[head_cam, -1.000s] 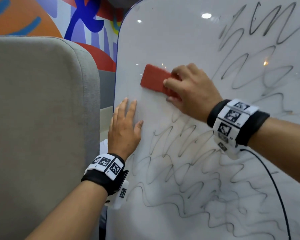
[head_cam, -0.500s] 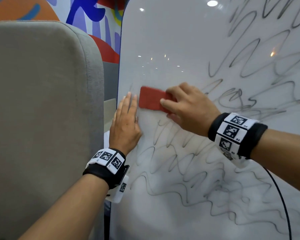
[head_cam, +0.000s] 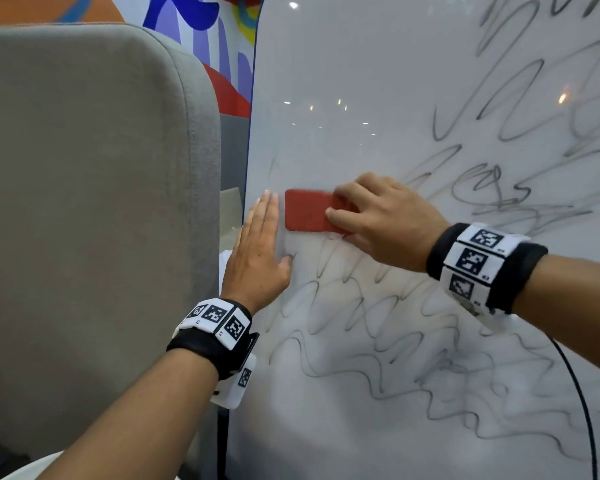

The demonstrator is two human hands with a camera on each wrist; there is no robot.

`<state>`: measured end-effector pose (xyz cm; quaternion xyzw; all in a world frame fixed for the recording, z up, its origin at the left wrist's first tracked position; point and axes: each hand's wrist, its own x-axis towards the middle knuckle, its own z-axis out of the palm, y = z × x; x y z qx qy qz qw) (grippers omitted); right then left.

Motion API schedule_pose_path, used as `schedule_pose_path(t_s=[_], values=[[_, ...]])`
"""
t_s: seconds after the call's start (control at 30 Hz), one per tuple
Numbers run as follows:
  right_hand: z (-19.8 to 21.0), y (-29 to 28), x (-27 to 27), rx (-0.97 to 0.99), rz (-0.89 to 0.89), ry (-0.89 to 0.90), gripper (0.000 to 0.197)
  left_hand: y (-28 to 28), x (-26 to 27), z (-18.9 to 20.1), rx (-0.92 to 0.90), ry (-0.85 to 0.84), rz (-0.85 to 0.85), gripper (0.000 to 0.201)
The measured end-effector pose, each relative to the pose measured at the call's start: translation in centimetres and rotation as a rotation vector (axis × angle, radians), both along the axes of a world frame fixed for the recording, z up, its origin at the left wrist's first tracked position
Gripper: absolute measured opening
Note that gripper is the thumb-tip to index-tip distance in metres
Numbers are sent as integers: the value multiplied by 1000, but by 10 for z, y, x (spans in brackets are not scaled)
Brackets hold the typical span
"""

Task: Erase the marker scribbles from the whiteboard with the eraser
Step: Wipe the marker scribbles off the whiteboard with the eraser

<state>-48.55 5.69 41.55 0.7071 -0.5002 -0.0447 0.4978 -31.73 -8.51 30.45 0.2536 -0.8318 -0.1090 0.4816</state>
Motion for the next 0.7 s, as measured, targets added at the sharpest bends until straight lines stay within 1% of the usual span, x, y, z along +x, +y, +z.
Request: schedule_pose_path(t_s=[0.07, 0.17, 0.23, 0.3, 0.37, 0.43, 0.5, 0.53, 0.63, 0.7], values=[[14, -1, 0, 19, 3, 28, 36, -2, 3, -3, 16, -60, -2, 111], [42, -3, 3, -51, -7, -36, 39, -1, 1, -9, -1, -129, 43, 125], [45, -3, 5, -98, -21, -99, 38, 0, 1, -13, -7, -131, 69, 126], [28, -4, 6, -117, -15, -114, 35, 0, 0, -15, -2, -116, 69, 126], [4, -4, 4, -41, 8, -56, 31, 0, 0, -16, 3, -109, 71, 126], [-10, -2, 2, 72, 19, 31, 27, 0, 0, -15, 4, -112, 76, 126], [-2, -3, 1, 115, 40, 80, 27, 0, 0, -15, 2, -113, 74, 125], [7, -4, 1, 104, 44, 81, 28, 0, 0, -16, 1, -110, 69, 125], [33, -9, 2, -12, 32, -1, 31, 0, 1, -18, 6, -96, 57, 124], [31, -12, 5, -77, 32, -73, 29, 0, 2, -18, 9, -90, 52, 123]])
